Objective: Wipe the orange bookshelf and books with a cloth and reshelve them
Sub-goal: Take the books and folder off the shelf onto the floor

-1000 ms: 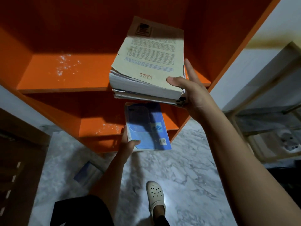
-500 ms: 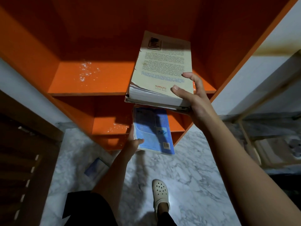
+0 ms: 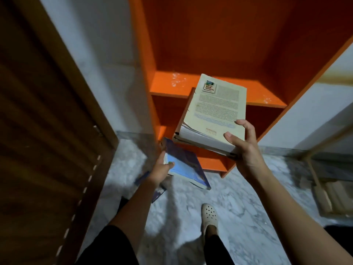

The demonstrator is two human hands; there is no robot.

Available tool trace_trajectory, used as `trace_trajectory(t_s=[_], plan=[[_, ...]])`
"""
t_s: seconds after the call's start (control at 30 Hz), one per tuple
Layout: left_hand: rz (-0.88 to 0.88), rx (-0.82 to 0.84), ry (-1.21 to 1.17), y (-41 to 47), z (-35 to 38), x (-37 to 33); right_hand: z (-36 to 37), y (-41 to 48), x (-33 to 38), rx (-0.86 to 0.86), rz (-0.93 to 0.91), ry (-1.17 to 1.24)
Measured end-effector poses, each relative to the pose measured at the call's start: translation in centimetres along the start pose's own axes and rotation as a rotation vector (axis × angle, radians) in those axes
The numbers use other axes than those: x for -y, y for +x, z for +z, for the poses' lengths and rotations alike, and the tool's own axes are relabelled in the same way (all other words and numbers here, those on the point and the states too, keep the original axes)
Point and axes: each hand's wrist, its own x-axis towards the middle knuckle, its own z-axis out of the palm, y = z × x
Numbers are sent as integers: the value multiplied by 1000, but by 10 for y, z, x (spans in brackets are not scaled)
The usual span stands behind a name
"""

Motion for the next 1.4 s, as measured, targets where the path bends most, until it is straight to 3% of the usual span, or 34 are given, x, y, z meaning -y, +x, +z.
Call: trace_trajectory(t_s=[0.13, 0.27, 0.53, 0.77, 1.2, 1.4], plan=[[20, -17, 84, -32, -40, 13, 20, -31, -24, 27, 83, 107], [-74, -185, 106, -76, -110, 44, 70, -52, -67, 98, 276, 221], [-169, -513, 137, -83, -185, 126, 100, -7, -192, 266, 528, 34], [39, -692, 286, -18, -199, 217, 73, 76, -336, 392, 569, -116], [224, -818, 120, 119, -206, 329, 18, 198, -603, 602, 423, -168], [322, -840, 65, 154, -195, 347, -22, 201, -663, 615, 438, -301]])
